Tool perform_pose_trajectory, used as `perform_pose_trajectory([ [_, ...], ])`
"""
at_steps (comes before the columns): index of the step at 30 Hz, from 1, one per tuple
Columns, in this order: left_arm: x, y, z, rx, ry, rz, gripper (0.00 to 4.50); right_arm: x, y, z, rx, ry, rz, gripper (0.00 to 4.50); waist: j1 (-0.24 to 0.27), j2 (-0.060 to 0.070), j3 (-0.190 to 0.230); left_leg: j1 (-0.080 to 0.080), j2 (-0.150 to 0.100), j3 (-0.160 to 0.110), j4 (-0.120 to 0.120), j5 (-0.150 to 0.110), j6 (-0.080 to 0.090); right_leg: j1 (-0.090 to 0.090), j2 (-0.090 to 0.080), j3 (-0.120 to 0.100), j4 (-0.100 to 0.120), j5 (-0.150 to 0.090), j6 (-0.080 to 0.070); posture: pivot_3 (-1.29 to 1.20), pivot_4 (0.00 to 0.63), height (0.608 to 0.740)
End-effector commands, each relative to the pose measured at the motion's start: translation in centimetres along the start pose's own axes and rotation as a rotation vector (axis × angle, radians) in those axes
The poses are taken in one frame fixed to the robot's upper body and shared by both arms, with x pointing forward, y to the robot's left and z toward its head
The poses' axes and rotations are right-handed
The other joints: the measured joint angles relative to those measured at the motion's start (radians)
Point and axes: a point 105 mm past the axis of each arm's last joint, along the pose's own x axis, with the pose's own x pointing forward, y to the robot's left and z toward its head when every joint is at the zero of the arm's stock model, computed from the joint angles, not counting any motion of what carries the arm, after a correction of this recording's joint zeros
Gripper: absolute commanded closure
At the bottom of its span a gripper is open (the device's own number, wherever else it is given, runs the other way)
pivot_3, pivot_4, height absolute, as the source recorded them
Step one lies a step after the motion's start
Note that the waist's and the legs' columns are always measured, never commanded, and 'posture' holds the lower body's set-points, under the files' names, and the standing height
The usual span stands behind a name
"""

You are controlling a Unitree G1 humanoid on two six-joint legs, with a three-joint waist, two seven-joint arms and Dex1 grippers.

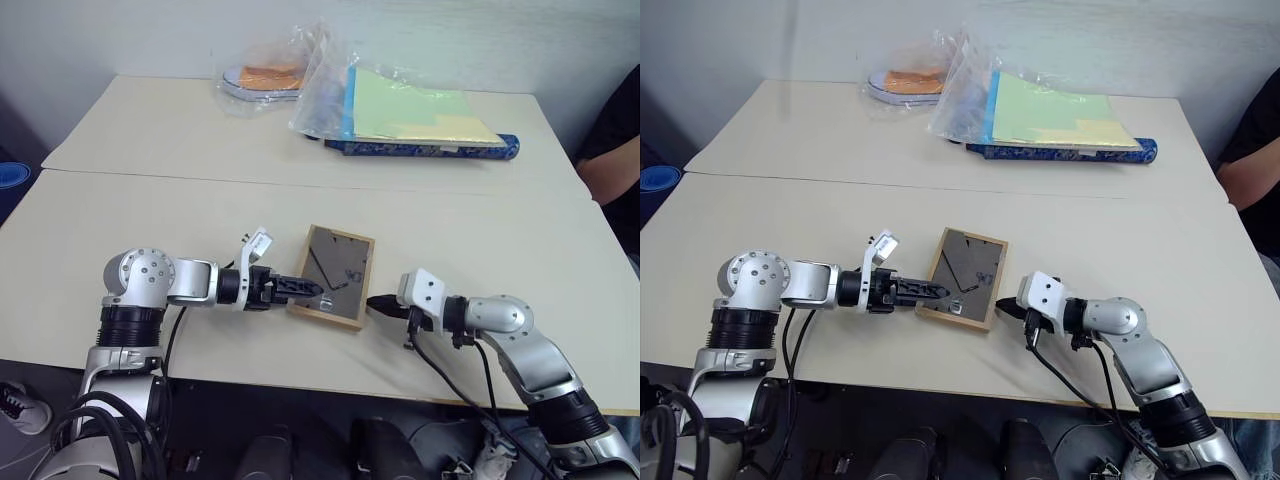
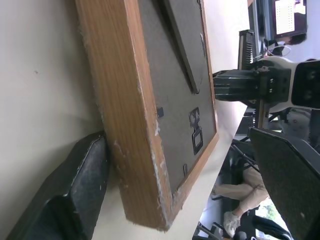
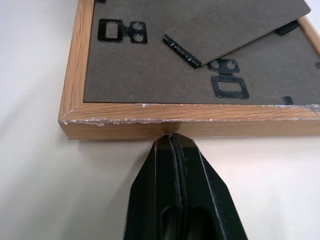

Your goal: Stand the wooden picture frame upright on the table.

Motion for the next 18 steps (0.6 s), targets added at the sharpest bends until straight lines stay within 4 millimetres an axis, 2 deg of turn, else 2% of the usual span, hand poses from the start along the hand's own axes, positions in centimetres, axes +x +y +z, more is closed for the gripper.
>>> perform_pose_trajectory([
  [1, 1.2, 0.1, -1.0, -0.057, 0.055, -0.025, 0.20, 0.2, 0.3, 1.5, -0.045, -0.045, 0.005, 4.50, 0.001, 0.000, 0.000, 0.000, 0.000, 0.000, 0.000, 0.000, 0.000, 0.000, 0.000, 0.000, 0.000, 0.000, 0.000, 0.00, 0.150, 0.740],
  [4, 1.0, 0.2, -1.0, -0.072, 0.041, -0.023, 0.89, 0.0, 0.2, 1.4, -0.043, -0.038, -0.003, 4.50, 0.000, 0.000, 0.000, 0.000, 0.000, 0.000, 0.000, 0.000, 0.000, 0.000, 0.000, 0.000, 0.000, 0.000, 0.000, 0.00, 0.150, 0.740],
  [7, 0.6, 0.7, -1.2, -0.078, 0.019, -0.004, 1.84, -0.8, -0.4, 1.1, -0.013, -0.038, -0.044, 4.50, -0.003, 0.000, 0.000, 0.000, 0.000, 0.000, 0.000, 0.000, 0.000, 0.000, 0.000, 0.000, 0.000, 0.000, 0.000, 0.00, 0.150, 0.740],
  [10, 0.3, 1.1, -1.4, -0.074, -0.018, 0.016, 2.75, -2.2, -0.6, 1.0, 0.091, -0.051, -0.053, 4.50, -0.004, 0.000, 0.000, 0.000, 0.000, 0.000, 0.000, 0.000, 0.000, -0.001, 0.000, 0.000, 0.000, 0.000, 0.000, 0.00, 0.150, 0.740],
  [12, 0.0, 1.4, -1.4, -0.051, -0.070, 0.021, 3.13, -3.0, -1.0, 1.5, 0.166, -0.085, -0.057, 4.50, -0.004, 0.000, 0.000, 0.000, 0.000, 0.000, 0.000, 0.000, 0.000, 0.000, 0.000, -0.001, 0.000, 0.000, 0.000, 0.00, 0.150, 0.740],
  [15, -0.5, 1.5, -0.9, 0.040, -0.199, 0.014, 3.20, -3.7, -1.4, 3.0, 0.233, -0.159, -0.032, 3.66, -0.008, 0.000, 0.000, 0.001, 0.001, 0.000, -0.001, 0.000, -0.001, 0.000, 0.001, 0.000, -0.001, 0.000, 0.000, 0.00, 0.150, 0.740],
  [18, -1.2, 0.9, 0.1, 0.289, -0.324, 0.010, 3.20, -3.8, -3.0, 5.8, 0.297, -0.286, -0.039, 2.63, -0.018, 0.000, 0.000, 0.001, 0.001, 0.000, -0.001, 0.001, -0.002, 0.001, 0.001, 0.000, -0.001, 0.000, 0.000, 0.00, 0.150, 0.740],
])
